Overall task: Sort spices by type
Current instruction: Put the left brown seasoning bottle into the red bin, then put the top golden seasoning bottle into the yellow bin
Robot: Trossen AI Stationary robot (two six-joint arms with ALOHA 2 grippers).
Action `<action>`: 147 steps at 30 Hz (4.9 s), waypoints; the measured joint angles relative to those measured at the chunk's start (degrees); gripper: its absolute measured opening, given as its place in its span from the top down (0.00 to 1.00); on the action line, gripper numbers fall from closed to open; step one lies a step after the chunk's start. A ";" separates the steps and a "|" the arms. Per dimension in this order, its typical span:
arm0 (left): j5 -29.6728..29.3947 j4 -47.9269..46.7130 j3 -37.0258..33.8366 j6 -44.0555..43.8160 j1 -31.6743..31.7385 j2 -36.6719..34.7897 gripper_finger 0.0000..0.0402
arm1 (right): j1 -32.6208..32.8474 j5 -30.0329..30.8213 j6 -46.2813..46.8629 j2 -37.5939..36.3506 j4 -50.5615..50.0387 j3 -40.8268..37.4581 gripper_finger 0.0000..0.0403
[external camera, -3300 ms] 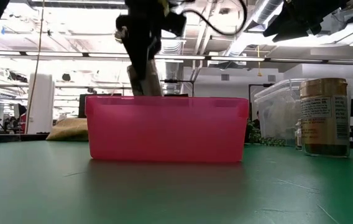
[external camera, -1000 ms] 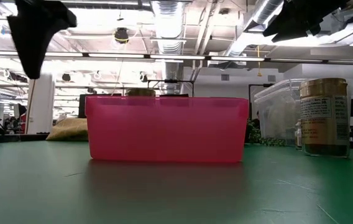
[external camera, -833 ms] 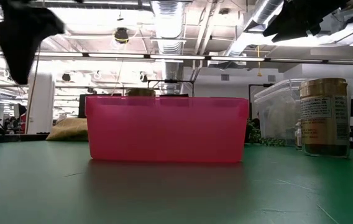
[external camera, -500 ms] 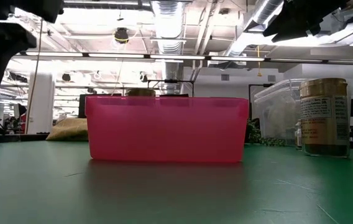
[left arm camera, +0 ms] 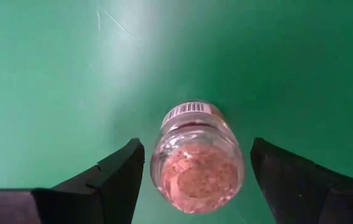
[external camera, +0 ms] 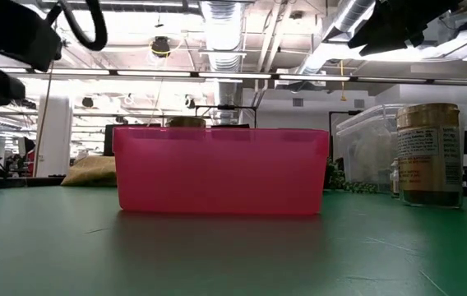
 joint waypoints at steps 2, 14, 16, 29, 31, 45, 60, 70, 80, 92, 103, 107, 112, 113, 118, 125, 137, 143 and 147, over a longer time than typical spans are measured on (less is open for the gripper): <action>0.02 0.27 -0.43 0.03 -0.31 0.00 0.33 | -0.02 0.00 0.02 0.00 0.02 0.00 0.22; -0.70 4.48 -2.65 1.22 -0.11 -0.04 0.55 | -0.02 -0.02 0.15 -0.02 0.04 0.00 0.22; -0.29 4.03 -1.81 2.90 0.40 0.11 0.55 | -0.01 -0.02 0.16 -0.01 0.04 0.00 0.22; 1.33 -0.43 8.96 17.29 9.30 -2.21 0.55 | -0.01 -0.13 0.12 -0.02 0.02 0.00 0.22; 2.21 -0.98 11.01 20.22 10.67 -2.21 0.55 | -0.01 -0.15 0.13 -0.02 0.02 0.00 0.22; 2.30 5.46 15.59 36.26 24.74 -2.14 0.54 | 0.00 -0.17 0.15 -0.02 0.03 0.00 0.22; 3.06 11.63 14.93 40.55 28.69 3.46 0.54 | 0.02 -0.20 0.02 -0.02 0.00 -0.02 0.22; 3.85 10.11 14.93 42.71 28.50 9.14 0.54 | -0.02 -0.20 0.44 -0.02 -0.16 -0.02 0.22; 3.74 10.18 14.93 43.17 28.50 9.22 0.41 | -0.02 -0.20 0.59 -0.02 -0.22 -0.02 0.22; -8.86 -1.60 23.84 51.34 27.41 8.34 0.34 | -0.56 -0.17 1.13 1.21 0.94 0.00 0.22; -18.41 6.75 10.98 62.42 24.78 -4.96 0.34 | -1.37 -0.17 1.64 4.39 5.04 -0.02 0.22; -22.15 7.46 3.31 65.21 24.78 -12.48 0.34 | -1.27 -0.17 1.53 6.26 7.77 -0.02 0.22; -26.20 9.73 -6.10 64.34 24.92 -24.85 0.34 | 1.08 -0.23 1.60 9.98 10.68 0.11 0.22; -26.24 10.91 -7.87 63.85 24.92 -27.02 0.34 | 1.69 -0.24 1.60 10.77 10.50 0.43 0.22; -26.15 15.69 -14.30 63.20 24.92 -35.29 0.34 | 3.87 -0.24 1.72 14.36 10.42 3.40 0.22; -28.57 20.66 -19.77 64.02 25.18 -39.69 0.34 | 4.04 -0.27 2.71 18.58 8.90 7.73 0.22; -33.31 22.88 -21.37 65.06 28.09 -40.52 0.34 | -2.03 -15.35 20.78 24.54 -15.42 14.39 0.22; -33.09 23.38 -21.37 63.13 29.46 -40.52 0.34 | -1.72 -30.73 24.35 28.94 -18.34 15.71 0.22; -33.04 23.59 -21.37 63.13 29.64 -40.52 0.34 | 2.27 -31.51 27.75 30.66 -18.36 16.73 0.22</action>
